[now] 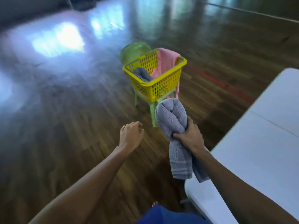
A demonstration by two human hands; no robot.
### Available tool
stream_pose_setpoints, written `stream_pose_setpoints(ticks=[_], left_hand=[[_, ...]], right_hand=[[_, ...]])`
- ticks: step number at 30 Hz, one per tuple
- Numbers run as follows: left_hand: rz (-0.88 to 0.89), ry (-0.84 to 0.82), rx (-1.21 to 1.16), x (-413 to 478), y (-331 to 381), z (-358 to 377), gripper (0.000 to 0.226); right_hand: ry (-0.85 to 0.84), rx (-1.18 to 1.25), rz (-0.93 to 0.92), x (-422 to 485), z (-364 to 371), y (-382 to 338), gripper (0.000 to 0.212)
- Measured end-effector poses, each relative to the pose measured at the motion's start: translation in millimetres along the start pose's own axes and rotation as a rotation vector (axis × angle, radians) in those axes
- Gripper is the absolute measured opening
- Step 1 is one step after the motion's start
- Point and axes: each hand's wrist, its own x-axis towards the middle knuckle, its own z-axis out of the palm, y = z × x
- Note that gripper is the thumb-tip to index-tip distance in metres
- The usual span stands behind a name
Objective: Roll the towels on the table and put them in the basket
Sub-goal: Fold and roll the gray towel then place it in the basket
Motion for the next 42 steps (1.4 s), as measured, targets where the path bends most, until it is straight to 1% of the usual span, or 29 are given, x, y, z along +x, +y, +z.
stream_pose_setpoints(ticks=[4, 10, 15, 19, 24, 29, 32, 34, 37, 40, 42], left_hand=[[-0.016, 0.027, -0.007, 49.8, -35.6, -29.5, 0.023], [-0.020, 0.039, -0.069, 148.3, -68.3, -45.4, 0.022], [0.005, 0.019, -0.083, 252.3, -97.8, -40.0, 0.022], [0.014, -0.033, -0.059, 342.9, -121.4, -37.6, 0.022], [0.048, -0.084, -0.066, 444.2, -144.8, -45.2, 0.020], [0.094, -0.133, -0.055, 556.9, -165.2, -36.5, 0.023], [0.123, -0.163, -0.050, 631.3, -178.2, -17.7, 0.029], [0.115, -0.189, -0.023, 676.1, -187.7, -3.7, 0.031], [0.120, -0.270, 0.011, 729.2, -201.4, 16.4, 0.034], [0.166, -0.344, 0.041, 764.1, -211.3, 31.4, 0.036], [0.173, -0.375, 0.080, 782.9, -215.8, 42.0, 0.040]], right_hand=[[0.010, -0.001, -0.048, 34.7, 29.0, -52.6, 0.096], [0.060, 0.015, -0.069, 108.5, 61.3, -107.3, 0.093], [0.075, 0.042, -0.046, 196.5, 95.1, -149.9, 0.089], [0.105, 0.062, -0.018, 279.2, 117.3, -185.2, 0.084], [0.139, 0.062, 0.000, 374.1, 133.5, -227.6, 0.095], [0.134, -0.027, -0.026, 478.0, 146.1, -265.0, 0.097], [0.134, -0.081, -0.044, 545.1, 167.0, -279.0, 0.102], [0.135, -0.158, -0.054, 582.6, 182.1, -288.9, 0.106], [0.128, -0.280, -0.020, 628.9, 201.4, -300.6, 0.111], [0.096, -0.397, 0.056, 661.9, 219.1, -303.2, 0.118], [0.086, -0.467, 0.080, 673.6, 231.4, -299.0, 0.119]])
